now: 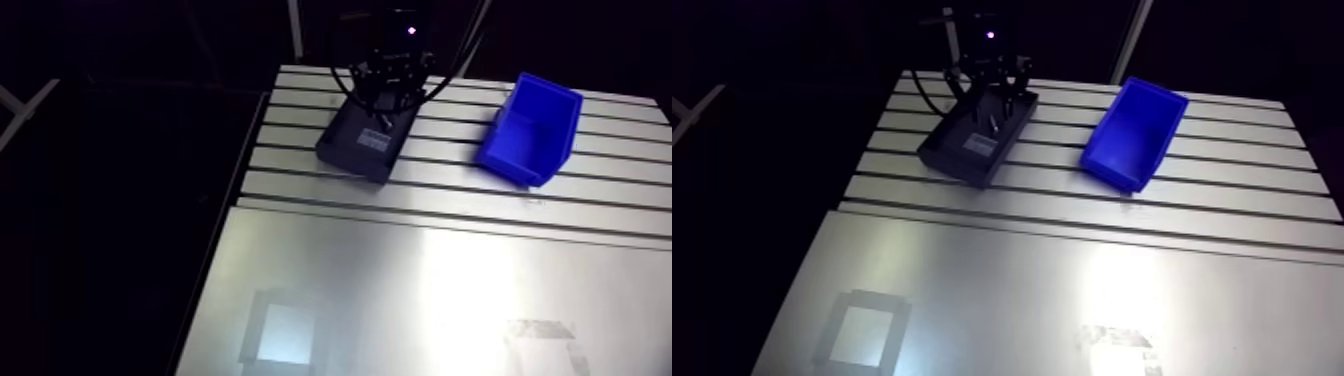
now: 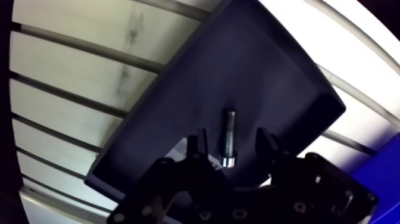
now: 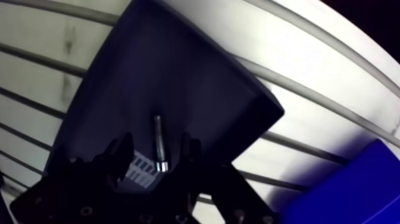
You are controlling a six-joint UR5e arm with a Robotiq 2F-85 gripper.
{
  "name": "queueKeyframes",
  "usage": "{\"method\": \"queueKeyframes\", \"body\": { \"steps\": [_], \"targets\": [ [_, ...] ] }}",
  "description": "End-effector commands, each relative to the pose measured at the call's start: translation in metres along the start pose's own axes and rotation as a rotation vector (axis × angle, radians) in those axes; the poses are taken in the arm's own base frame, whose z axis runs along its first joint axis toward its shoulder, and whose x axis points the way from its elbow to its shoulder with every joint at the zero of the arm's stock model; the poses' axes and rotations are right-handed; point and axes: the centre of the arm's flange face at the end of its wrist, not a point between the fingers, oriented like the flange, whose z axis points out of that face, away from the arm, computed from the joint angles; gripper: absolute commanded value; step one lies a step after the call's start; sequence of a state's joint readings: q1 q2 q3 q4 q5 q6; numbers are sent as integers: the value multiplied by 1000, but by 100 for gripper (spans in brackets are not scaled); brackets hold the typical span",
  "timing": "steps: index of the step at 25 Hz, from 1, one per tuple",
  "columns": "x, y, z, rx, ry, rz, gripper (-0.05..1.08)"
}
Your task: Pick up the M10 bolt from the tray and put it into the blue bin.
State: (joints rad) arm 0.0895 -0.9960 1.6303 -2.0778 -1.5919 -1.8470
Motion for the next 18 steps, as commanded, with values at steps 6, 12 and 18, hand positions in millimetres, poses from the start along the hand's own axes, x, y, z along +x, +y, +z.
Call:
{"method": "queueKeyframes", "body": {
  "steps": [6,12,18],
  "targets": [
    [1,2,8,1,-12,6,49],
    [1,1,8,1,-12,4,53],
    [1,1,8,1,-12,4,58]
  ]
}}
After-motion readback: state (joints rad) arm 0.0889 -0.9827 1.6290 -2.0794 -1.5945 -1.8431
